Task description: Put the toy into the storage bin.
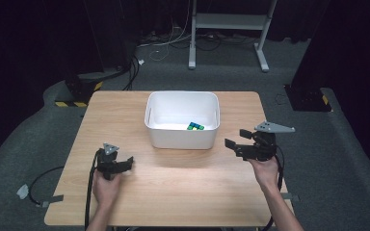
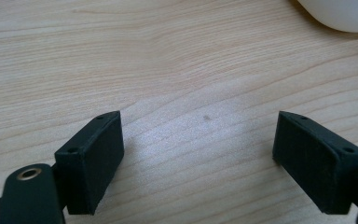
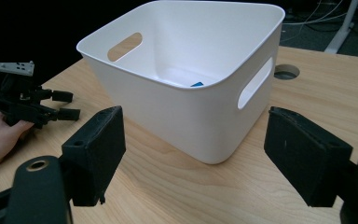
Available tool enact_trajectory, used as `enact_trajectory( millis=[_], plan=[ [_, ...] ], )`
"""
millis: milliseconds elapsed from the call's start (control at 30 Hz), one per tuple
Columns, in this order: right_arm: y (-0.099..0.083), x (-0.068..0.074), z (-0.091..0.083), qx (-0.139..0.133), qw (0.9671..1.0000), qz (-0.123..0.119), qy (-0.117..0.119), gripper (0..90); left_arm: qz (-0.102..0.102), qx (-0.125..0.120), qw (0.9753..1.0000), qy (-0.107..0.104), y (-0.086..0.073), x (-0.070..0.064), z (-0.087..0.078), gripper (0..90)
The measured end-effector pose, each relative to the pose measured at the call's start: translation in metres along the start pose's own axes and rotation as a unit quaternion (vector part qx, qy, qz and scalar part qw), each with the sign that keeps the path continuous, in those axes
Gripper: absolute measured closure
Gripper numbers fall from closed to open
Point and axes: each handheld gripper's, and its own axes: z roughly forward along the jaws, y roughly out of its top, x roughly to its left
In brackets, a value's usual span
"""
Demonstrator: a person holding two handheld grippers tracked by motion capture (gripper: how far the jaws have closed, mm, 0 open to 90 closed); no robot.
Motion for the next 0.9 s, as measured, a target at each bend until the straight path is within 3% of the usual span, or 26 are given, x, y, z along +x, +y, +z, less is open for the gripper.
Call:
enact_trajectory(
  millis=[900],
  plan=[
    [-0.024, 0.001, 0.003, 0.008, 0.9999, 0.008, -0.003, 20.6, 0.001, 0.001, 1.0000, 0.000, 0.000, 0.000, 0.000, 16.6]
  ],
)
